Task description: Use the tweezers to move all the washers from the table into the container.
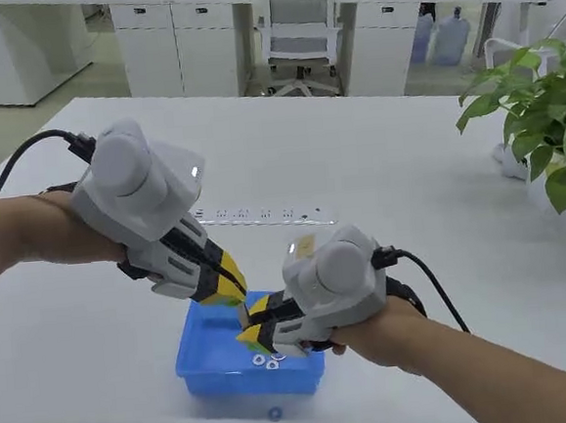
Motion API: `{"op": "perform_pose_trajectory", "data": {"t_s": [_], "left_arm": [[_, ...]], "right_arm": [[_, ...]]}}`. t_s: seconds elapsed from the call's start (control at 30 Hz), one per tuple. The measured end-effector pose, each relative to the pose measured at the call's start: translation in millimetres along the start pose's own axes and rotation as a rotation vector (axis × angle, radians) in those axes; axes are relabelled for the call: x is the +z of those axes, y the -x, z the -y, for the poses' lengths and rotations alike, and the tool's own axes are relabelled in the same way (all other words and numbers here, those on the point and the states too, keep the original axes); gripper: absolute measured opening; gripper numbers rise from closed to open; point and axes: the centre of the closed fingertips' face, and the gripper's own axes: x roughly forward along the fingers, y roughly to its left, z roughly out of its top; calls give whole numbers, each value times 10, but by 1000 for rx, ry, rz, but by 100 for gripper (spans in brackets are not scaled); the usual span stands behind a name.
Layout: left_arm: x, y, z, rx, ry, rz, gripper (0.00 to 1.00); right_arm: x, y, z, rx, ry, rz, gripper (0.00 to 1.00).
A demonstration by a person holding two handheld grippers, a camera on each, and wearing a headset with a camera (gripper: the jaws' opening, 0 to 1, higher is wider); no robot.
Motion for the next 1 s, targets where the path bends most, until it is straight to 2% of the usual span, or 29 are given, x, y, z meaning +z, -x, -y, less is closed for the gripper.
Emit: {"op": "perform_pose_trajectory", "data": {"t_s": [0.43,0.8,1.0], "left_arm": [[-220,-143,-85,-10,27,-23,5],[-313,-194,-99,-19,41,-29,5],[-318,-197,-91,-20,41,-29,5]], "right_arm": [[-152,-214,62,15,-19,-20,10],[-206,-311,61,28,-32,-27,10],[-216,-306,55,29,-26,-33,10]]}}
